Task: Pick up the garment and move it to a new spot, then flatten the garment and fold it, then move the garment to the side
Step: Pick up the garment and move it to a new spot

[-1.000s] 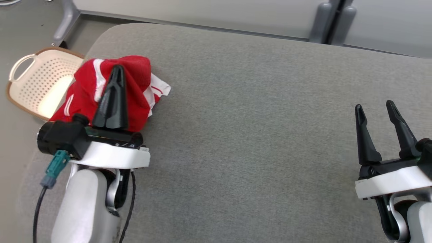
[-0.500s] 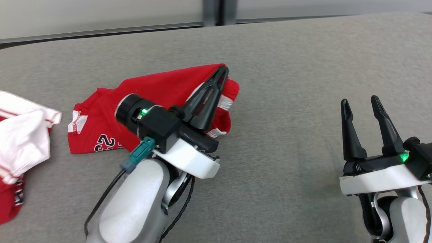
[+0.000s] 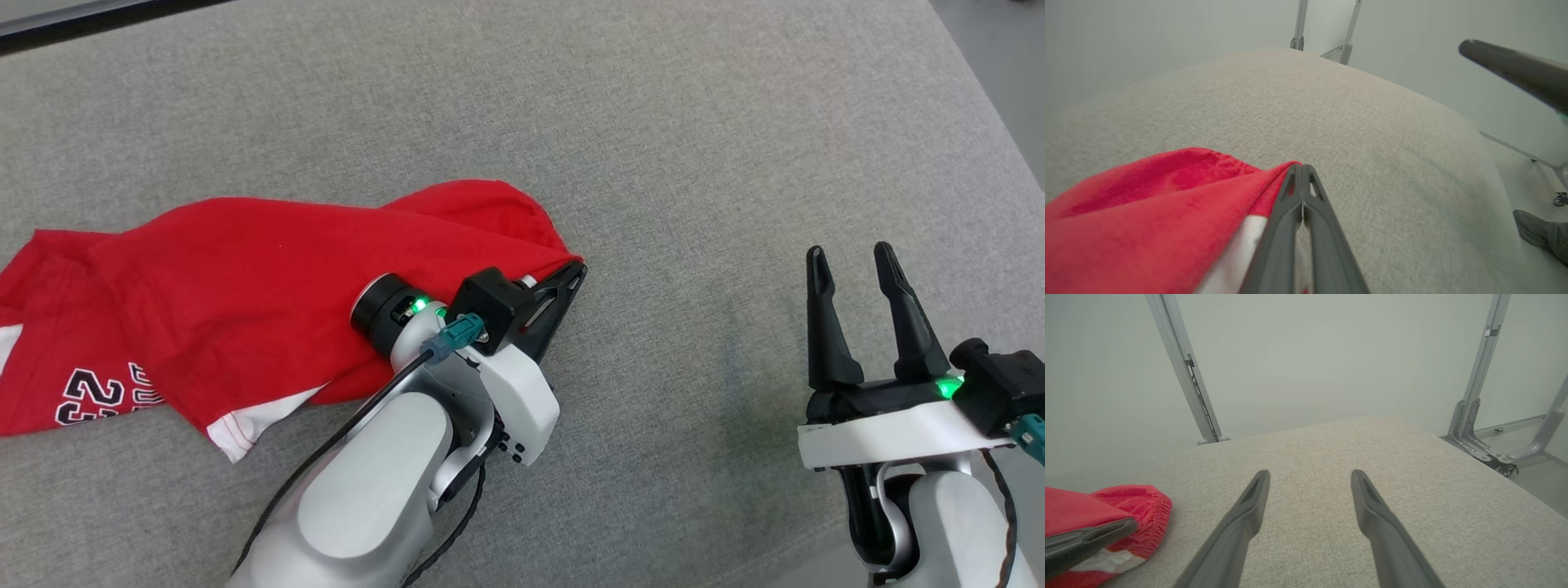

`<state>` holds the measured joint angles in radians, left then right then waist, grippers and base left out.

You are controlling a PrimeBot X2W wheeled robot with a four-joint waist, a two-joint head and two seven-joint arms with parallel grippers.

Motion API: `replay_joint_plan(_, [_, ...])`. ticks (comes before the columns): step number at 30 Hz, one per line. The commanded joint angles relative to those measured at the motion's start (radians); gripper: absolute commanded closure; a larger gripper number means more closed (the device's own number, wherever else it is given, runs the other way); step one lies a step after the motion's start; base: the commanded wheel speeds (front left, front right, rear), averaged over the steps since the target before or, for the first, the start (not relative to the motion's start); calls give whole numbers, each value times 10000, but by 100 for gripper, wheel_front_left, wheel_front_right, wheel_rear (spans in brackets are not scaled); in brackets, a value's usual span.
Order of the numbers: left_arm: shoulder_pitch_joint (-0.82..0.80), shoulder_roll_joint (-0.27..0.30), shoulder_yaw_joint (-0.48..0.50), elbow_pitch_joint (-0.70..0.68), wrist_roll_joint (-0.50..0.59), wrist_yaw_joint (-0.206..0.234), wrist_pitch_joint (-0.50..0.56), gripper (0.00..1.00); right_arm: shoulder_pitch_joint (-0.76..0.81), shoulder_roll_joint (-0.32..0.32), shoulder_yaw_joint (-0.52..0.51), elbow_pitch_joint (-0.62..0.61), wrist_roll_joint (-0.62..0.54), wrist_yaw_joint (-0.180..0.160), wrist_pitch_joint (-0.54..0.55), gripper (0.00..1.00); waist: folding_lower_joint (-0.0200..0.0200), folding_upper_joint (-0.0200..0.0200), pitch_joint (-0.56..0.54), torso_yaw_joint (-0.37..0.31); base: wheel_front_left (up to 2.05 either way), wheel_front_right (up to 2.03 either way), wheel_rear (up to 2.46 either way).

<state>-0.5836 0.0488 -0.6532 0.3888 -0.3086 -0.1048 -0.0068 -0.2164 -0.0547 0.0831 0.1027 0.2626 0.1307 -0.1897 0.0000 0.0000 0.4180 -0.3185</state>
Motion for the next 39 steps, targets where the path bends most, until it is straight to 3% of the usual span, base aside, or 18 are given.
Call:
replay_joint_plan(1, [-314, 47, -59, 203, -63, -75, -17, 100, -170, 1, 24, 93, 74, 1, -140, 0, 0, 0, 225, -136, 0, 0, 0])
replay_joint_plan(3, [-331, 55, -208, 374, -101, -101, -64, 100, -221, 10, 36, 211, 64, 1, -182, 0, 0, 0, 163, 7, 0, 0, 0])
replay_joint_plan(5, [-376, 49, -339, 390, -47, -131, -230, 0, -274, 9, 48, 296, 13, 1, -206, 0, 0, 0, 44, 177, 0, 0, 0])
replay_joint_plan(8, [-261, 44, -395, 124, -52, -98, -705, 0, -295, 1, 0, 343, -98, 1, -190, 0, 0, 0, -204, 477, 0, 0, 0])
replay_joint_plan(14, [261, 58, 44, -606, -307, 423, -1792, 0, -102, -173, -180, 184, -313, 1, 44, 0, 0, 0, -831, 1229, 0, 0, 0])
replay_joint_plan(23, [1291, 640, 1810, -1066, -925, 1679, -2474, 0, 332, -375, -510, -342, -541, 1, 568, 0, 0, 0, -1559, 2344, 0, 0, 0])
replay_joint_plan(29, [2160, 1237, 3116, -1037, -1212, 2198, -2580, 0, 663, -427, -623, -602, -598, 1, 861, 0, 0, 0, -1917, 2901, 0, 0, 0])
replay_joint_plan(33, [2670, 1546, 3783, -1160, -1194, 2275, -2569, 0, 867, -473, -687, -734, -629, 1, 1033, 0, 0, 0, -2113, 3192, 0, 0, 0])
replay_joint_plan(39, [3220, 1810, 4266, -1254, -1308, 1873, -2571, 0, 1171, -468, -661, -808, -623, 1, 1244, 0, 0, 0, -2391, 3445, 0, 0, 0])
